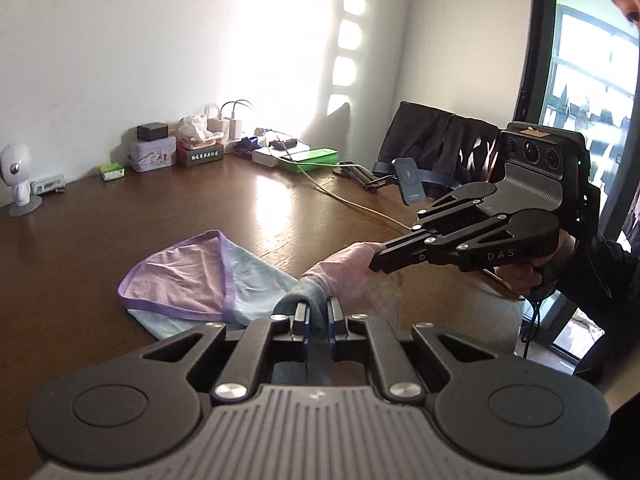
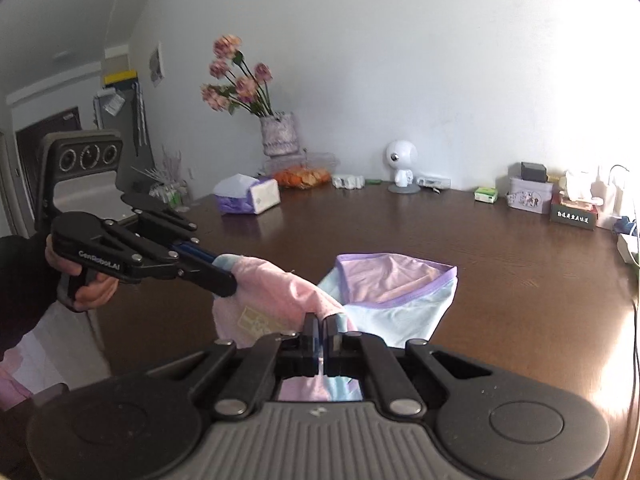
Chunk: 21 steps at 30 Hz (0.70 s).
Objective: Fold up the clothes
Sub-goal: 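Grasp the pink end of the strip with the right gripper and lift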
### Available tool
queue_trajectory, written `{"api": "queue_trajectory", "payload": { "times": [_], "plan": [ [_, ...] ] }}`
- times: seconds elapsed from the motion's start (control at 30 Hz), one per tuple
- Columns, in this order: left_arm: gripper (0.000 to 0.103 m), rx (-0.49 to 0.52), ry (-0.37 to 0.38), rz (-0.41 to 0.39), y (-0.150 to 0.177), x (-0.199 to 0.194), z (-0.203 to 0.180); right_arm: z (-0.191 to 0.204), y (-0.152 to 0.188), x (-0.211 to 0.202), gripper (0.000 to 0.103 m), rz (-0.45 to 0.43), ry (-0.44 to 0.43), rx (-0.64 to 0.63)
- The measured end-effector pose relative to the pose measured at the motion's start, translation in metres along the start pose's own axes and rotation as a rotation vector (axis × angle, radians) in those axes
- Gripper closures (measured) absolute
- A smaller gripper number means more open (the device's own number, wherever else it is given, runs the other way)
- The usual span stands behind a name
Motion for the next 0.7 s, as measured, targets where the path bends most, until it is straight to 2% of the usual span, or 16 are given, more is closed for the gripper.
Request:
{"api": "queue_trajectory", "payload": {
  "times": [0.1,0.2,0.23,0.27,0.3,0.33,0.43,0.47,0.53,0.6,0.7],
  "plan": [
    [0.096,-0.095,0.008,0.028,-0.002,0.021,0.036,-0.018,-0.023,0.032,0.102,0.057,0.032,0.022],
    [0.093,-0.221,-0.039,0.069,0.004,0.041,0.073,-0.033,-0.033,0.068,0.102,0.127,0.083,0.060],
    [0.086,-0.254,-0.077,0.091,0.007,0.046,0.082,-0.038,-0.033,0.079,0.102,0.140,0.109,0.070],
    [0.069,-0.293,-0.120,0.107,0.010,0.049,0.091,-0.045,-0.032,0.091,0.101,0.156,0.130,0.094],
    [0.059,-0.334,-0.148,0.115,0.013,0.047,0.097,-0.051,-0.030,0.099,0.096,0.171,0.145,0.129],
    [0.053,-0.369,-0.155,0.106,0.015,0.041,0.100,-0.055,-0.028,0.104,0.094,0.181,0.147,0.153],
    [0.044,-0.492,-0.136,0.041,0.026,0.013,0.098,-0.060,-0.023,0.085,0.086,0.141,0.193,0.175],
    [0.038,-0.521,-0.113,0.019,0.028,0.009,0.091,-0.061,-0.020,0.074,0.079,0.122,0.184,0.189],
    [0.027,-0.554,-0.067,-0.006,0.026,0.010,0.079,-0.058,-0.011,0.060,0.078,0.104,0.137,0.220],
    [0.026,-0.568,-0.043,0.022,0.022,0.023,0.071,-0.051,0.002,0.064,0.079,0.147,0.059,0.226],
    [0.027,-0.595,-0.034,0.050,0.022,0.036,0.065,-0.046,0.016,0.072,0.078,0.169,0.055,0.244]
  ]
}}
Point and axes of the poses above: each gripper's, at about its wrist camera, not at the fingertips, and x roughly the way its jaws point, z to its left, y to its underside, the point moved 9 cm from there along x, roughly the way its jaws point, and after that the axes turned 13 degrees about z, right-handed, at the moved point
